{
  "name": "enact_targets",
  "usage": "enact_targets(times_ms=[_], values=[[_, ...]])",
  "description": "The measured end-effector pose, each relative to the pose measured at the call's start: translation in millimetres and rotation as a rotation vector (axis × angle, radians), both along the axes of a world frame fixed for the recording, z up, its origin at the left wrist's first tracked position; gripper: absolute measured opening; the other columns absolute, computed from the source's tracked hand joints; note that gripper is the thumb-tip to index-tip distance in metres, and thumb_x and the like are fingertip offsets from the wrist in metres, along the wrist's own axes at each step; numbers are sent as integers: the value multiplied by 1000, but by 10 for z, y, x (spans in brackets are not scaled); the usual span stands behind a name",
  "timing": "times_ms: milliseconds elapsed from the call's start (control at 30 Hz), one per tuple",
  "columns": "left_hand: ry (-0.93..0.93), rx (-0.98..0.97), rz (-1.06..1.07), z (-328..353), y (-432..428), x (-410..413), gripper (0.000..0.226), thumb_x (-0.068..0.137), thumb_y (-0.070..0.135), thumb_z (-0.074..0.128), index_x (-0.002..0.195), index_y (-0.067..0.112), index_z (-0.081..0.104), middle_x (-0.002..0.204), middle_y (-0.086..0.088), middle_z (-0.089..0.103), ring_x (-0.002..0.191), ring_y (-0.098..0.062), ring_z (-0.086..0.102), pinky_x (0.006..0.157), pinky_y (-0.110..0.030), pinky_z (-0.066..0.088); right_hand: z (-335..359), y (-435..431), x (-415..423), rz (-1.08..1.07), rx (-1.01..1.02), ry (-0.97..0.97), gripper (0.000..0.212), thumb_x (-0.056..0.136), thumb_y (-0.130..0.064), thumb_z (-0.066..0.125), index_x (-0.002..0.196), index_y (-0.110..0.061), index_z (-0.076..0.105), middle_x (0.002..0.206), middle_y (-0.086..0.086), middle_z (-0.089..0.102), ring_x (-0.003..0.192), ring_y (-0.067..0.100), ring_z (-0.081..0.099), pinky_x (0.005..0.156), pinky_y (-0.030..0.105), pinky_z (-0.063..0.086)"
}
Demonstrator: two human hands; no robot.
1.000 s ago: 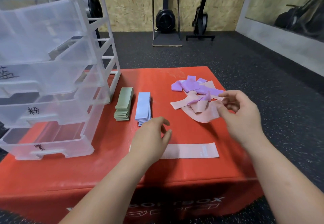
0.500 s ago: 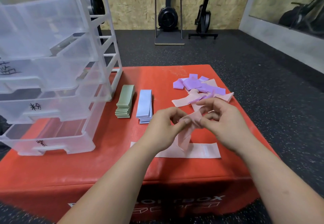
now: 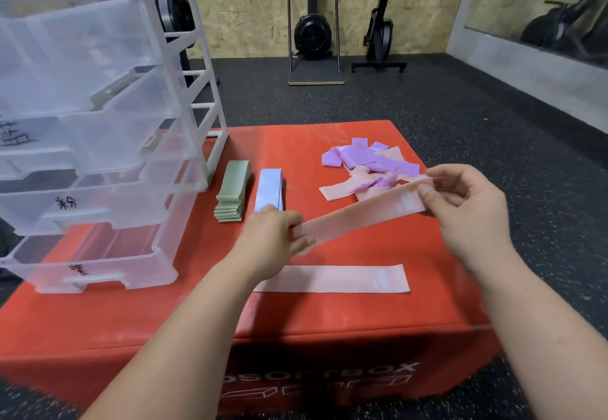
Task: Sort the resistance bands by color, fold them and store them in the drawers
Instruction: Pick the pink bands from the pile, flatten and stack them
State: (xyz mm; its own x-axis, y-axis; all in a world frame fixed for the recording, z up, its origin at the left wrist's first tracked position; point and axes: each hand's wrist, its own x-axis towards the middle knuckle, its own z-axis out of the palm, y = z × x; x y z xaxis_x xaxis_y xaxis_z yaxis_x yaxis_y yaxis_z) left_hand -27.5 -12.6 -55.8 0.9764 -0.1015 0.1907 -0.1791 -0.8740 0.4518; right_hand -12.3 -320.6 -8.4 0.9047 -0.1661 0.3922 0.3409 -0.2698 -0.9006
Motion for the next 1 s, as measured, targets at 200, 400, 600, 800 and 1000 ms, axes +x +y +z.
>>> enact_targets(times_ms=[200,400,600,800,1000], values=[[79,-186,24,105,351,-130,25,90,41,81,75,29,65,64,10,58,57,-6,50,54,-25,35,-196,-195,40,-45,108,258,33,90,-2,76,116,-21,69,95,7,72,81,18,67,79,35,57],[270,-618,120,122,534,-352,9,95,22,80,99,14,79,84,-5,79,73,-10,70,73,-34,61,-372,-136,-35,11,133,566,43,88,3,77,126,-9,60,104,21,71,78,24,67,65,33,55],[312,-532,294,-90,699,-397,15,87,13,83,100,18,76,81,-6,73,67,-19,69,69,-40,65,-506,-19,-97,26,-62,637,43,84,3,81,119,-11,61,88,17,72,62,22,61,60,34,50],[233,-62,295,-182,672,-423,22,84,17,74,102,30,72,79,10,71,72,-4,64,57,-21,44,-626,94,-140,16,-463,529,36,81,-11,84,106,-25,64,69,-2,74,59,15,66,59,29,43],[184,156,285,-285,685,-428,28,88,36,68,116,32,68,94,6,70,94,-22,66,79,-37,57,-655,97,-124,41,-838,489,34,73,-17,79,100,-33,66,79,-11,69,78,9,65,67,29,47]])
